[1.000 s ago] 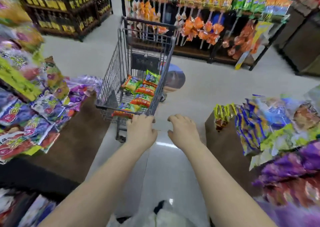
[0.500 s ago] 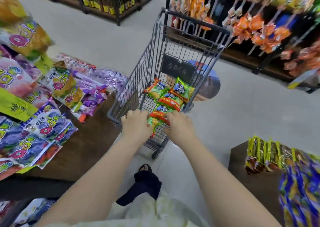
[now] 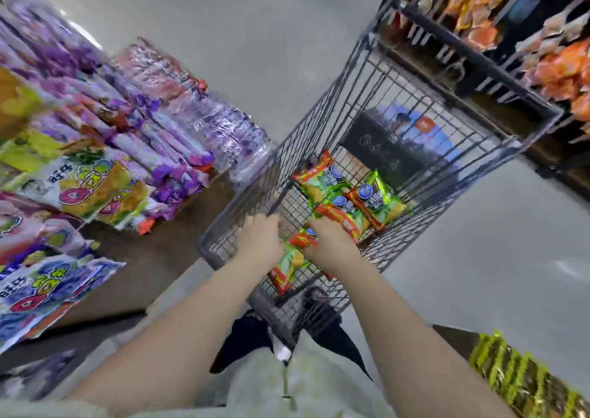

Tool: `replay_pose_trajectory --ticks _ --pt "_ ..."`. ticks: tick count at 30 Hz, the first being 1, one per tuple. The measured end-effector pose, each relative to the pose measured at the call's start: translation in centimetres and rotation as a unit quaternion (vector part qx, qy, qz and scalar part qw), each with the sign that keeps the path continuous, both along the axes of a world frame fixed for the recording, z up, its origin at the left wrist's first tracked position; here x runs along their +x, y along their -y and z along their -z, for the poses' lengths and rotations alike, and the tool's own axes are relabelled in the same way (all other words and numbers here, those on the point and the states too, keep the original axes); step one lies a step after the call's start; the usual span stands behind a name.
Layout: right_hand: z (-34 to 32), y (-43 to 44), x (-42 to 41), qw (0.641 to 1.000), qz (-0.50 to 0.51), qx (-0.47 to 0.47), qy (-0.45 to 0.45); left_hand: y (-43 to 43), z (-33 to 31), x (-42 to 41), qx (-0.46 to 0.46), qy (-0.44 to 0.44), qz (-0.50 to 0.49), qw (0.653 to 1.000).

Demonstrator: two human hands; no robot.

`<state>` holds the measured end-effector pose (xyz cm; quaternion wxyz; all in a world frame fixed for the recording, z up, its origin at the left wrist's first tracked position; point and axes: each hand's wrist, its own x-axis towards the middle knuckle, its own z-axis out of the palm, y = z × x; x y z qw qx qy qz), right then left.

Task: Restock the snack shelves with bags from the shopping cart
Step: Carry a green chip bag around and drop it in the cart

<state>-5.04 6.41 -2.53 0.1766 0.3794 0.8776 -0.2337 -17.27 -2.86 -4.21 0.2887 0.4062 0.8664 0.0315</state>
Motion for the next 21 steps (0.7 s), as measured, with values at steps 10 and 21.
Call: replay_pose_trajectory --ticks 10,21 --pt "13.9 -7.9 -3.8 0.959 -0.13 -0.228 0.107 -1.0 12.7 4.0 -0.073 0.197 -0.354 0.911" --pt "26.0 -8.2 -5.2 0.925 -0.044 -0.328 0.184 -0.7 23.2 5.8 -0.019 0.35 -0.624 0.698"
